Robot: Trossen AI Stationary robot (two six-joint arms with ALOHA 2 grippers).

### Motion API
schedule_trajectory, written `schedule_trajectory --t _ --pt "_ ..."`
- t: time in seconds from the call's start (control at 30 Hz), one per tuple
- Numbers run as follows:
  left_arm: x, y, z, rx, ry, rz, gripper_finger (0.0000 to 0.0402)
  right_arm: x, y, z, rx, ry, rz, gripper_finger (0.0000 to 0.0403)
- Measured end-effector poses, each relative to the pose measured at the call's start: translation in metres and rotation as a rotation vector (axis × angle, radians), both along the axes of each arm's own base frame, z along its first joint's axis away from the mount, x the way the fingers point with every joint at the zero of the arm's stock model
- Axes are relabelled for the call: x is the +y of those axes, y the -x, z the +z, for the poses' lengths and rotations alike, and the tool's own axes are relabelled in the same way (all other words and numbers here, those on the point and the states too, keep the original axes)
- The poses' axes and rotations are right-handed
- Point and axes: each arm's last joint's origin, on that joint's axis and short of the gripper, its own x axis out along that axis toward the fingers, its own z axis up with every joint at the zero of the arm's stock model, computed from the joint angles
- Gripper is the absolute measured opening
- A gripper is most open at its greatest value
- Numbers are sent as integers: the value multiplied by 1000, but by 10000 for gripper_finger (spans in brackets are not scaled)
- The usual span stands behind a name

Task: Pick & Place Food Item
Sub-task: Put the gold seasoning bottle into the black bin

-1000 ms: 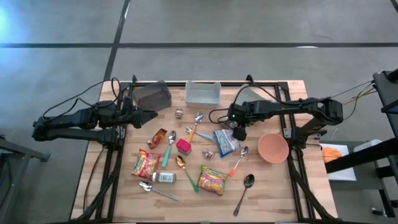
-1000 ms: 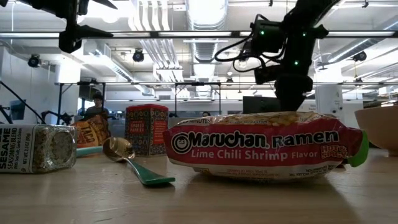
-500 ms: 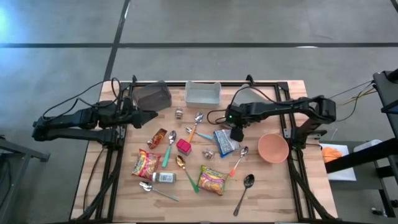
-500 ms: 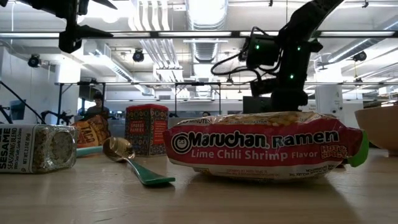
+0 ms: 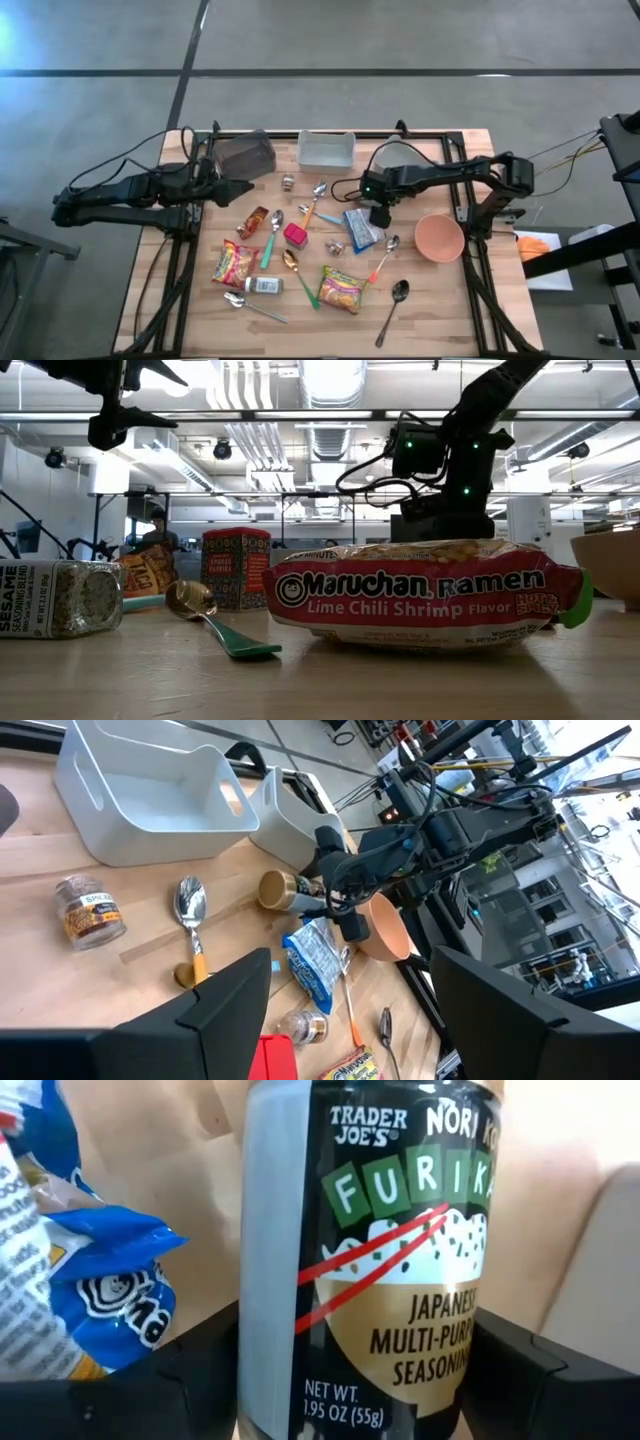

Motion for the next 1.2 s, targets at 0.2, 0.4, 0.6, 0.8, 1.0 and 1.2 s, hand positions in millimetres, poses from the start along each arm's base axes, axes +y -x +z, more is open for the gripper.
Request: schedule_trajectory --t 0.2,0.4,0.6,0.8,1.0,1.2 --pt "0 0 0 -15 48 15 278 0 5 17 -51 32 -25 274" --pt "0 -5 0 -68 227 74 278 2 9 50 -168 67 -8 274" --pt "1 -22 -2 -79 298 75 278 12 -5 105 -335 142 145 274" --pt "9 -44 -6 -71 363 26 278 13 -29 144 -424 195 206 274" --pt "24 -68 0 -35 354 -19 278 18 -55 150 -350 195 320 274" --pt "39 -94 7 27 328 -124 278 29 -78 148 -337 173 429 274"
